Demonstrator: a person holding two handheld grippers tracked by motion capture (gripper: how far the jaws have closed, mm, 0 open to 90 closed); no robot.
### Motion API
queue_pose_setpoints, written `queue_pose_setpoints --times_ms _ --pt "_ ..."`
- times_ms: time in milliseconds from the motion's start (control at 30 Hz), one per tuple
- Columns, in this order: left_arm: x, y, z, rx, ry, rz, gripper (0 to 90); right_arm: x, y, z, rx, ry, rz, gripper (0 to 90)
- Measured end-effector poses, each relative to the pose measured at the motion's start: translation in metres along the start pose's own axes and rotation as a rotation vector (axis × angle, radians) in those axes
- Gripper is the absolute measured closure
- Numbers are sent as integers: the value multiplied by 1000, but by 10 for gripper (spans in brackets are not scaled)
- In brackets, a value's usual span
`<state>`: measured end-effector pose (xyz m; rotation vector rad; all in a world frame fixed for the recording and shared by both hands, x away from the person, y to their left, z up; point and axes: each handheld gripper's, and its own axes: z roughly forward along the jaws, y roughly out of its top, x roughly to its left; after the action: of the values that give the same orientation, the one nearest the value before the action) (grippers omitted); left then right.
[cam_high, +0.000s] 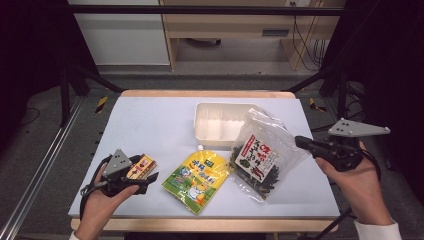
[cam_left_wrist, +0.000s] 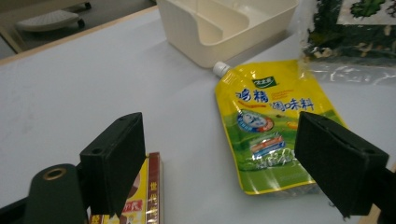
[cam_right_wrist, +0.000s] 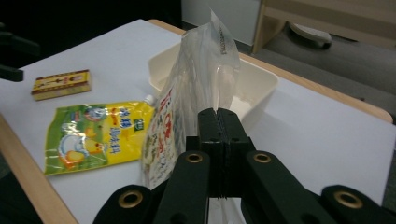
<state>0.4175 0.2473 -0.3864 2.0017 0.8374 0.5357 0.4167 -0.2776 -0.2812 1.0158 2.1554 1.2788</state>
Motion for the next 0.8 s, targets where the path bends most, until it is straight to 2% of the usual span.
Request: queue_pose_setpoints --times_ms 33,133,167,200,333,400,433,600,633,800 --pt "-3 10 -3 -2 0 25 170 10 14 1 3 23 -44 900" --pt "-5 17 -6 -1 -6 46 177 17 23 2 9 36 -71 900" --pt "-7 25 -8 2 -11 69 181 25 33 3 7 59 -99 900" --pt "-7 29 -9 6 -11 85 182 27 36 3 9 61 -105 900" --pt "-6 44 -9 5 -18 120 194 36 50 9 25 82 -145 900" --pt "-6 48 -9 7 -17 130 195 38 54 11 28 88 -151 900" --pt "-5 55 -9 8 -12 151 195 41 62 14 33 99 -171 900" --pt "-3 70 -12 -1 -17 166 195 45 77 18 38 116 -194 900" --pt "-6 77 -15 -4 -21 189 195 46 79 18 39 122 -198 900" --pt "-11 97 -23 -25 -30 223 195 50 89 22 42 147 -221 900"
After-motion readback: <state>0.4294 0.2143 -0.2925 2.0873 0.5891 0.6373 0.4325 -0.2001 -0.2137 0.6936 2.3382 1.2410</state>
